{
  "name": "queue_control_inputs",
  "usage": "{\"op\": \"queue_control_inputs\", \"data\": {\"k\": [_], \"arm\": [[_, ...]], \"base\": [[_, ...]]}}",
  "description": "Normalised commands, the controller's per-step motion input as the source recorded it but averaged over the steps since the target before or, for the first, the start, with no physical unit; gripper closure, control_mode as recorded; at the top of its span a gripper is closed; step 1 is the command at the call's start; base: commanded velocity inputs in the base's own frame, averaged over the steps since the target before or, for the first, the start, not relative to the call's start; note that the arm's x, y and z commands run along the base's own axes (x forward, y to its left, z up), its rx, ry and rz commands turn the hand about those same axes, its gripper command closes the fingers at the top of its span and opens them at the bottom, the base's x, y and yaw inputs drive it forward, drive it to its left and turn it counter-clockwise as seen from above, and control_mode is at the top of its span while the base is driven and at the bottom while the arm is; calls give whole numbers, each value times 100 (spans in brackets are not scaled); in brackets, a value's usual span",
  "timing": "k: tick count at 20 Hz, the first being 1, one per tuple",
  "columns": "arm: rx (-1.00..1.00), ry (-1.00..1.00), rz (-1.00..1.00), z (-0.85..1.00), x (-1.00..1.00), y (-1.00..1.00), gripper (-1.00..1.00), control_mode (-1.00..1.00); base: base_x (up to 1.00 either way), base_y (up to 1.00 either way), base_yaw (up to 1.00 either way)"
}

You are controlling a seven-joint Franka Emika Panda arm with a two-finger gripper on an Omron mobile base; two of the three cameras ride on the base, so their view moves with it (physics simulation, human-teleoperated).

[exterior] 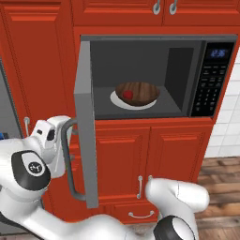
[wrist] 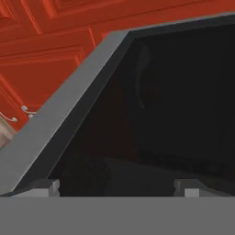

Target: Pick the tomato from the sink and place it in the bowl. Then pick the bowl and place it in the microwave. Then close the microwave door and press the start button.

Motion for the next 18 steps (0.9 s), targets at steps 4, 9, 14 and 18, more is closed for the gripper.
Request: {"op": "queue_control_inputs", "data": {"k": [4, 9, 14, 18], "arm": [[14, 0, -10, 0, 0, -100, -100, -100], [13, -1, -10, 0, 0, -95, -100, -100], [10, -9, -7, 0, 0, -58, -100, -100], [8, -11, -5, 0, 0, -38, -100, -100]], "base": [[0, 0, 0], [0, 0, 0], [0, 0, 0], [0, 0, 0]]}}
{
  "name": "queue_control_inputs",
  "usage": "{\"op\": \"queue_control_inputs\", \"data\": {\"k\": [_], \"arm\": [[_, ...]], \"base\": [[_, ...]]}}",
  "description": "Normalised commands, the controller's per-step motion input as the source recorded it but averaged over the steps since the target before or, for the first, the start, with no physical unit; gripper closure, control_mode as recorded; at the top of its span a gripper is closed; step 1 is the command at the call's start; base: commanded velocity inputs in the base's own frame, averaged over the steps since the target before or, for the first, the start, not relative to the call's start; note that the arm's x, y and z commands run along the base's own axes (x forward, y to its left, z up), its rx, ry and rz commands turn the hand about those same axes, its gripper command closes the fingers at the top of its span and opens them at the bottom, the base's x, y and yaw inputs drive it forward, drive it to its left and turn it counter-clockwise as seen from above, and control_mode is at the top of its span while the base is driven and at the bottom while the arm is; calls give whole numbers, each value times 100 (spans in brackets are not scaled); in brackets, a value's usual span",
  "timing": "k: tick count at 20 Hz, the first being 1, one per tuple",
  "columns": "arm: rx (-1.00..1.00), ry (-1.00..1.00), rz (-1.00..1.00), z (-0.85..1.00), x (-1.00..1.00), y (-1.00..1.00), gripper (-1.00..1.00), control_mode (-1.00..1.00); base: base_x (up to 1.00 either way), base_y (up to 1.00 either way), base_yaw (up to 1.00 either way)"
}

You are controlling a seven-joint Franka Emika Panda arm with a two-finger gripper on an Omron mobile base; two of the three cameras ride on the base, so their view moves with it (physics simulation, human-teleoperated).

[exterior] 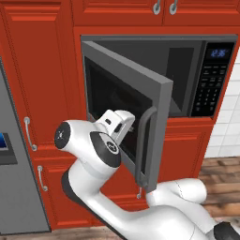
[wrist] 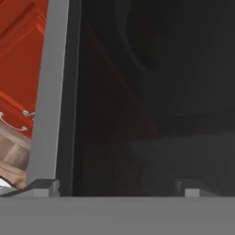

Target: Pick the tomato from the sink and place it in the bowl. Then pick the bowl and place it in the microwave. Then close the microwave door and press the start button.

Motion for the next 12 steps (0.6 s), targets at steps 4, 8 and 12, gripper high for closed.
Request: {"op": "queue_control_inputs", "data": {"k": [4, 8, 12], "arm": [[6, -10, -5, 0, 3, -28, -100, -100], [7, -9, -6, 0, 19, -31, -100, -100], [7, -3, -7, 0, 42, -37, -100, -100]], "base": [[0, 0, 0], [0, 0, 0], [0, 0, 0]]}}
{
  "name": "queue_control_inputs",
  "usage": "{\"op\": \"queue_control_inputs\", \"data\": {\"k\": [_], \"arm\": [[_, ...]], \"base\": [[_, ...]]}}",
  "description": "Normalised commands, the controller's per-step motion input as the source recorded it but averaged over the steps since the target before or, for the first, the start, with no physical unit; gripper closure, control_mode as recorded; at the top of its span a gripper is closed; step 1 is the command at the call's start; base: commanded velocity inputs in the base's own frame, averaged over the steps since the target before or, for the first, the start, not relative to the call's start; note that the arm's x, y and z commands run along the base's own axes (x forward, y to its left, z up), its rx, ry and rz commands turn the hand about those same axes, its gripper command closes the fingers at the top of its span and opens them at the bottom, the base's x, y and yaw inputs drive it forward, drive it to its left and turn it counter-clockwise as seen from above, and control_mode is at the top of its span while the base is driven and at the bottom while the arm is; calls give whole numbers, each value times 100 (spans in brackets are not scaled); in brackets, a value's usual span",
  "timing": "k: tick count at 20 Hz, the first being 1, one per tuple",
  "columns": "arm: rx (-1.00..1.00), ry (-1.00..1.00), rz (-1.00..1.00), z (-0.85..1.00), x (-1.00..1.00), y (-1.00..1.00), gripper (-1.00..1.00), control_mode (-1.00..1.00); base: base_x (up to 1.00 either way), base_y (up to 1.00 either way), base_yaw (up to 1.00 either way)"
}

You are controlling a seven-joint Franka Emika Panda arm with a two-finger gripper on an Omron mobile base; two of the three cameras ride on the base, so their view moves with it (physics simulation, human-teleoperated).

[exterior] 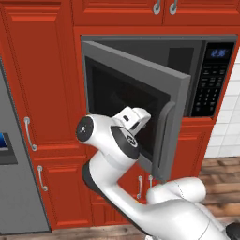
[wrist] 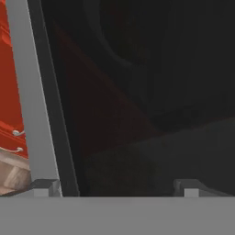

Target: Pick the tomato from the sink and place it in the bowl. Then pick the bowl and place it in the microwave. Then close the microwave door and press the start button.

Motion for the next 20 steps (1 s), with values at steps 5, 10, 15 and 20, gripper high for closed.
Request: {"op": "queue_control_inputs", "data": {"k": [5, 10, 15, 20], "arm": [[6, 0, -7, 0, 64, -36, -100, -100], [4, 1, -4, 0, 77, -37, -100, -100], [0, 8, 0, -1, 93, -26, -100, -100], [0, 3, 0, 0, 100, -23, -100, -100]], "base": [[0, 0, 0], [0, 0, 0], [0, 0, 0], [0, 0, 0]]}}
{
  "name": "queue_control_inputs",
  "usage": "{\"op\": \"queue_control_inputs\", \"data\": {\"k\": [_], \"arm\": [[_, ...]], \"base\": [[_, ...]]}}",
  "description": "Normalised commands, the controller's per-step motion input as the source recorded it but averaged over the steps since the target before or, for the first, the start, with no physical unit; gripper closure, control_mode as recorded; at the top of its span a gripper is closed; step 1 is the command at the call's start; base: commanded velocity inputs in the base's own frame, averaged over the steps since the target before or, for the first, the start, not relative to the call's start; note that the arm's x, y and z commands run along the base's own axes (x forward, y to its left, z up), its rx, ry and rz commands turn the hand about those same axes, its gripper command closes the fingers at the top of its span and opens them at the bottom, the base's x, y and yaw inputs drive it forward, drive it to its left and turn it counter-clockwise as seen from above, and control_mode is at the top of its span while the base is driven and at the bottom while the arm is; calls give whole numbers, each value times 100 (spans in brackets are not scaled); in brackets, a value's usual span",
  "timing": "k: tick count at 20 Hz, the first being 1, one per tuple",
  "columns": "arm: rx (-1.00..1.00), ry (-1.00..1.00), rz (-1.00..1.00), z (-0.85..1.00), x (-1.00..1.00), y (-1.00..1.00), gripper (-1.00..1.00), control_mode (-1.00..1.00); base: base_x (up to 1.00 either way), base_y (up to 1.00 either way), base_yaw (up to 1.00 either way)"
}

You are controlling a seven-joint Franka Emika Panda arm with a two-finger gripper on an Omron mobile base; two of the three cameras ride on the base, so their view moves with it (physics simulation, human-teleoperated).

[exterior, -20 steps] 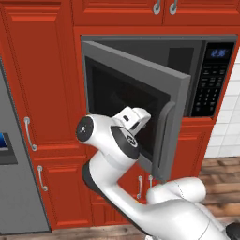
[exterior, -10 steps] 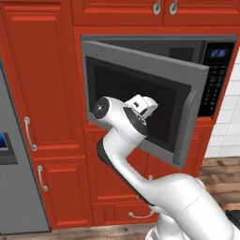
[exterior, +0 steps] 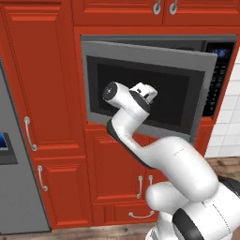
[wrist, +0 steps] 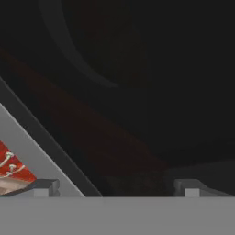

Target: Pick the tomato from the sink and place it in the bowl. Then pick the bowl and place it in the microwave. Then close the microwave door and press the start button.

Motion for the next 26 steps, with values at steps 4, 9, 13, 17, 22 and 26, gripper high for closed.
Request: {"op": "queue_control_inputs", "data": {"k": [4, 9, 13, 17, 22, 26], "arm": [[0, 1, 0, 0, 100, -24, -100, -100], [0, 0, 0, 0, 96, -24, -100, -100], [0, 0, 0, 0, 72, -24, -100, -100], [0, 0, 0, 0, 49, -23, -100, -100], [0, 0, 0, -1, -6, -7, -100, -100], [0, -7, 0, 0, -84, -11, -100, -100]], "base": [[0, 0, 0], [0, 0, 0], [0, 0, 0], [0, 0, 0], [0, 0, 0], [0, 0, 0]]}}
